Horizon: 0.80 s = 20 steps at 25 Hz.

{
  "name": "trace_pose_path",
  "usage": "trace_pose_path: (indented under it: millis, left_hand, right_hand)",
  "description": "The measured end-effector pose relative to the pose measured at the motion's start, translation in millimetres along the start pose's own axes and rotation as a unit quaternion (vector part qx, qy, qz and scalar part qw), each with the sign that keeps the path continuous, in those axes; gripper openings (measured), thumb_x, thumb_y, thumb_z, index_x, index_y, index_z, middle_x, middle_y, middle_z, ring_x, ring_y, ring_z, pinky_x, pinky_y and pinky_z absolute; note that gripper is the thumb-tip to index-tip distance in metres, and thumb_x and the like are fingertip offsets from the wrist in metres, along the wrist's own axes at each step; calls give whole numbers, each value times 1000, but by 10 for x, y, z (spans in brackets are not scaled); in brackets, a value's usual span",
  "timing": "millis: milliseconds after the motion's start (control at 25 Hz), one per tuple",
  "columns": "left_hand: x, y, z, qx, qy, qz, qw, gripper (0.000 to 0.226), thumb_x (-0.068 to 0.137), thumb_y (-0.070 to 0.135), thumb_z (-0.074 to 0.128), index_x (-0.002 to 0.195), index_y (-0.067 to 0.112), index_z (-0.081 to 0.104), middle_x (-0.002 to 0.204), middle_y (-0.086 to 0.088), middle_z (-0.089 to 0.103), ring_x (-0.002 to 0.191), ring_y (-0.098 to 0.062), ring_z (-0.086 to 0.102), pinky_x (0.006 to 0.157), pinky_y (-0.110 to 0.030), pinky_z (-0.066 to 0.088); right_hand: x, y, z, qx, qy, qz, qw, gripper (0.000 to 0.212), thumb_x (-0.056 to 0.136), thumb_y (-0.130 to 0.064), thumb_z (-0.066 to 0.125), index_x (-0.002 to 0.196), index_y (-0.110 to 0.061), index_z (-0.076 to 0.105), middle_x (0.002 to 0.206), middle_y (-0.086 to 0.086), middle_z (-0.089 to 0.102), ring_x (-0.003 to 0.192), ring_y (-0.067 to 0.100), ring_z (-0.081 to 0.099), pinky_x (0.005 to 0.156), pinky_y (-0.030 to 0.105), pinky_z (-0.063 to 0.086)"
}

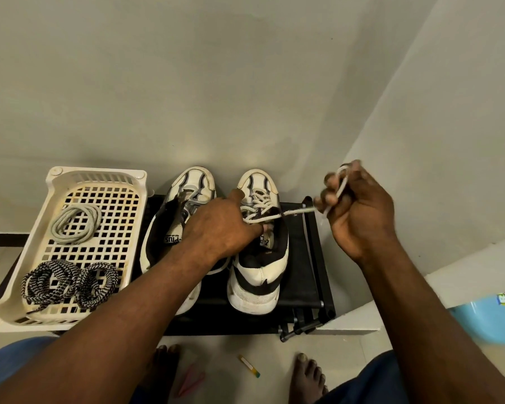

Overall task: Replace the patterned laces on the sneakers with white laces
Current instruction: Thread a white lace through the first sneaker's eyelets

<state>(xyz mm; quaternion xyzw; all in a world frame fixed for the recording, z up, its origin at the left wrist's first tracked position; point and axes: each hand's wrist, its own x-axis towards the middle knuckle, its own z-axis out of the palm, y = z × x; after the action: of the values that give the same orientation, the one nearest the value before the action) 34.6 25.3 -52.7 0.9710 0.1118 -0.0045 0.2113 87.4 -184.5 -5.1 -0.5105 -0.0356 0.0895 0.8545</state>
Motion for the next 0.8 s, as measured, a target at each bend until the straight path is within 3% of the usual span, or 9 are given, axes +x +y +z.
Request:
trace_pose_path:
  millis: [40, 160, 400, 440, 480, 600, 680, 720, 800]
  left_hand:
    - [-5, -2, -8, -2, 2, -1, 1000, 85, 78, 79, 62, 143, 27, 46, 115, -1, 71, 105, -28, 67, 88, -43, 58]
    - [-36, 31, -35, -14, 3, -17, 1000, 73, 77, 79, 65, 126, 26, 55, 104, 1, 70, 98, -26, 67, 85, -42, 58]
    - [-29, 6, -43, -39, 1, -23, 999, 61, 71, 80, 67, 104, 29, 74, 89, 8, 74, 84, -17, 67, 76, -35, 58]
    - [-30, 2, -40, -42, -1, -25, 999, 60, 72, 81, 67, 102, 29, 75, 87, 8, 74, 83, -16, 68, 77, -37, 59]
    - [-31, 7, -41, -39, -4, -30, 999, 58, 73, 79, 69, 98, 27, 74, 84, 7, 72, 81, -17, 67, 76, -37, 59]
    - [-43, 40, -58, -18, -12, -33, 999, 55, 76, 75, 73, 82, 22, 63, 76, 1, 66, 74, -19, 63, 68, -35, 52]
    - [-64, 59, -91, -24, -17, -26, 999, 55, 74, 74, 76, 77, 22, 59, 74, 1, 65, 73, -19, 62, 65, -34, 48]
    - [-71, 63, -110, -30, -20, -18, 999, 54, 74, 73, 77, 76, 23, 58, 74, 1, 65, 73, -19, 62, 65, -33, 48]
    - [-69, 60, -147, -45, -27, 2, 999, 48, 76, 68, 78, 74, 24, 58, 72, 3, 65, 72, -16, 62, 64, -32, 48]
  right_hand:
    - [3, 50, -27, -187, 33, -18, 982, 21, 108, -27, 53, 90, -18, 56, 71, -5, 64, 55, 9, 55, 66, 33, 47]
    - [-43, 227, -94, -596, -13, -26, 803, 14, 99, -38, 68, 102, -27, 61, 82, -11, 64, 75, 6, 60, 65, 26, 44]
    - [-86, 164, 35, -746, -61, -5, 663, 36, 95, -57, 67, 78, -25, 61, 73, -5, 64, 70, 13, 60, 58, 29, 38]
    - [-98, 129, 39, -737, -56, -9, 673, 38, 94, -56, 68, 75, -23, 61, 70, -5, 64, 68, 12, 59, 58, 29, 38]
    - [-116, 83, 31, -687, -45, -16, 725, 38, 94, -52, 71, 73, -21, 62, 67, -7, 63, 65, 9, 57, 59, 29, 38]
    - [-197, -75, 6, -268, -61, -35, 961, 29, 95, -32, 73, 69, -22, 64, 71, -5, 59, 71, 9, 54, 75, 29, 43]
    - [-214, -111, 15, -21, -86, -21, 996, 24, 99, -23, 65, 75, -23, 66, 88, 1, 68, 89, 19, 65, 86, 36, 51]
    - [-215, -87, 26, 17, -81, -5, 997, 24, 102, -20, 59, 79, -21, 66, 93, 3, 72, 90, 23, 69, 86, 38, 55]
    - [-194, -10, 47, -143, -26, -26, 989, 16, 102, -16, 61, 86, -13, 61, 86, 4, 72, 75, 22, 69, 75, 39, 58]
